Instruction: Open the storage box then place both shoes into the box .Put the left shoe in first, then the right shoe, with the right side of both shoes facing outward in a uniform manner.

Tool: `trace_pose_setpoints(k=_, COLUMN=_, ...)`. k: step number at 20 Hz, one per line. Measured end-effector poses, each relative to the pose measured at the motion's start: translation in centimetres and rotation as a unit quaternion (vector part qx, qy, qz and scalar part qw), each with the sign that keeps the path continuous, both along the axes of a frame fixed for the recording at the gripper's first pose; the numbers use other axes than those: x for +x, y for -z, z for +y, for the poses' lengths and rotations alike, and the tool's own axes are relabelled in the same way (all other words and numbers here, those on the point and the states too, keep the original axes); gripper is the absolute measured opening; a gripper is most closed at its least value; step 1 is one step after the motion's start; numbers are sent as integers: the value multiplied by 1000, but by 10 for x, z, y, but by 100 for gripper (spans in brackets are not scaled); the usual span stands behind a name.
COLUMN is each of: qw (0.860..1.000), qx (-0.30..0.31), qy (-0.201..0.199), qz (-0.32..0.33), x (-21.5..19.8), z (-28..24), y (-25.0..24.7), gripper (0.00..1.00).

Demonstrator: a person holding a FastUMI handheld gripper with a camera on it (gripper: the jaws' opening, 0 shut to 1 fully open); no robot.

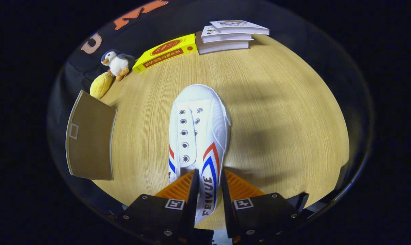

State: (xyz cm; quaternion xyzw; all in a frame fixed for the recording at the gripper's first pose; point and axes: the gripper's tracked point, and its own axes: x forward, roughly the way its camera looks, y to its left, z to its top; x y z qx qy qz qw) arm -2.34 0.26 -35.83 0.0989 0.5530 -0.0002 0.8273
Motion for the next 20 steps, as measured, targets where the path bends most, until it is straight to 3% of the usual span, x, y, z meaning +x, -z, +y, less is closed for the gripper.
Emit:
trace_pose_setpoints(k=3, qw=998, qx=23, qy=38, qz=-34, x=4, z=-5, y=1, gripper=28)
trace_pose_setpoints(k=4, qw=996, qx=43, qy=67, qz=-42, x=3, z=-8, y=-2, gripper=14)
trace_pose_setpoints(k=6, qw=992, qx=62, qy=99, qz=-53, x=4, z=-8, y=-2, gripper=1)
trace_pose_setpoints(k=10, qw=995, qx=4, qy=75, qz=-70, x=2, z=-5, y=-16, gripper=0)
trace_pose_setpoints(k=20, qw=987, qx=67, qy=57, qz=-136, x=26, z=114, y=-115, gripper=0)
